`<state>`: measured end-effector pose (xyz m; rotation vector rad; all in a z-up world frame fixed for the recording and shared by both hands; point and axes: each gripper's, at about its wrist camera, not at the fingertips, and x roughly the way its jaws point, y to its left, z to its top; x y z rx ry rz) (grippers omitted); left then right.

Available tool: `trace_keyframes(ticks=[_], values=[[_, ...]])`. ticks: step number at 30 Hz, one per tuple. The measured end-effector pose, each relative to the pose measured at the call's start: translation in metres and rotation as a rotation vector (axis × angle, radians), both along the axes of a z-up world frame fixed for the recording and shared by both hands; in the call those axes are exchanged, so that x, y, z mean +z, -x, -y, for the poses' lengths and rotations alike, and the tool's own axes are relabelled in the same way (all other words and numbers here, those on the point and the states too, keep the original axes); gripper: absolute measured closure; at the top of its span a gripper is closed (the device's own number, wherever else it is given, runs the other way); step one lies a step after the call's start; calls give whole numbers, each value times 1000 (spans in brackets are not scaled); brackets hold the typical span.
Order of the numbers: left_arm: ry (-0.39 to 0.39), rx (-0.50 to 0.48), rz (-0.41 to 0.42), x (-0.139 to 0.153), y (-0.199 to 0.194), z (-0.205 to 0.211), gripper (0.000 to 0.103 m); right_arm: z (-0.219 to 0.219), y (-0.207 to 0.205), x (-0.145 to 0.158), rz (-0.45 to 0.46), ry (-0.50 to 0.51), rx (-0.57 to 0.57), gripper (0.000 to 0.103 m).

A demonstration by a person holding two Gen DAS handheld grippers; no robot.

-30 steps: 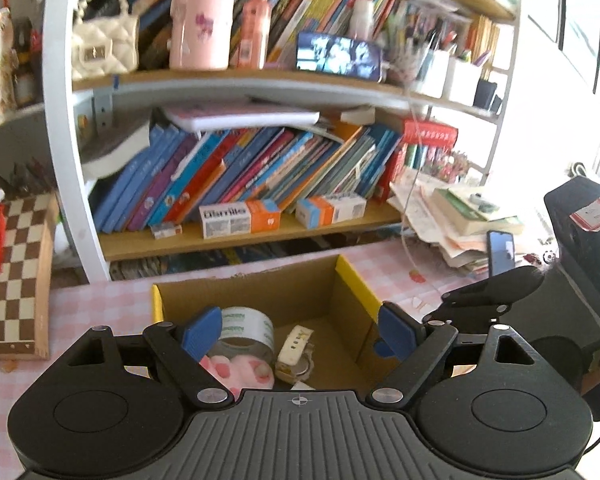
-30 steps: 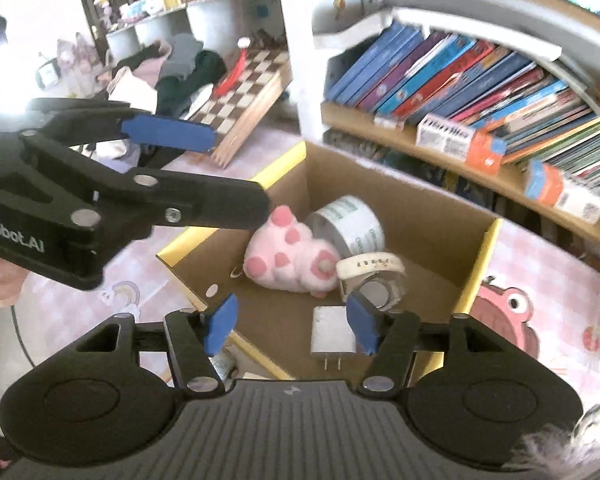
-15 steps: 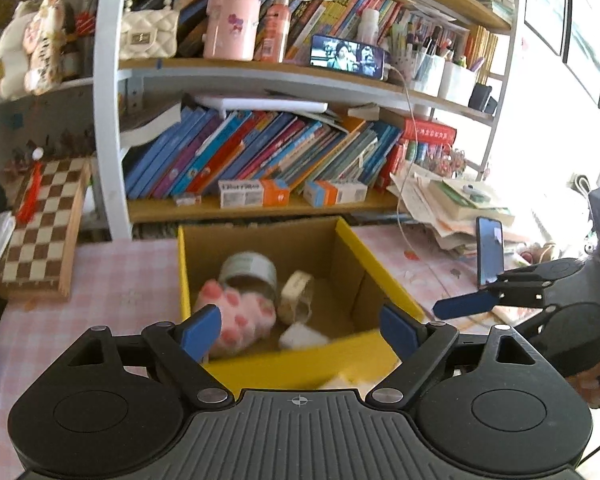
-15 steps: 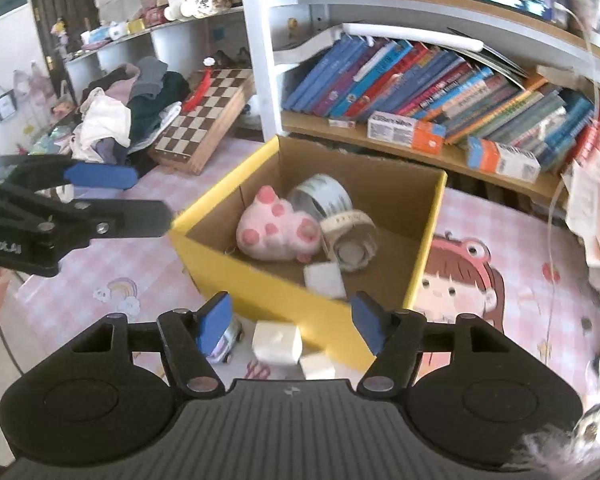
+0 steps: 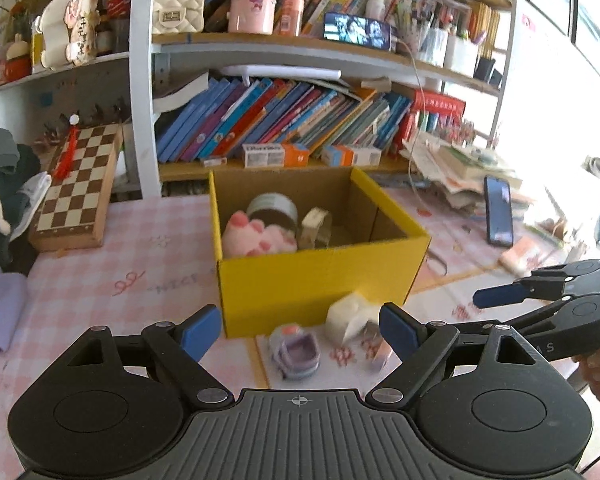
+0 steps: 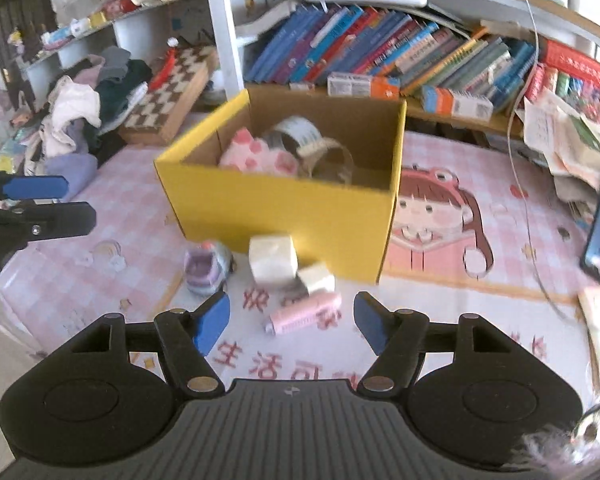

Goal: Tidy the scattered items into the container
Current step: 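Withdraw both tools from the box back over the table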

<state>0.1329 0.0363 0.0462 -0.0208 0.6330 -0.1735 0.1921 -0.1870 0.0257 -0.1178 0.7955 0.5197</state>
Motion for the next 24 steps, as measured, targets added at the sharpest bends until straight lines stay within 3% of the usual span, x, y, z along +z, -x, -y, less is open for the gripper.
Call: trace_keyframes(ticks=[12, 19, 24], values=[[-21, 50, -32, -37, 29, 11, 14, -7, 42, -35, 34, 50, -66, 36], [-5, 86, -35, -51, 40, 20, 14, -8, 64, -39, 127, 33, -107, 27], [-22, 97, -66, -65, 41, 24, 14, -18, 67, -58, 74, 99, -72, 23]])
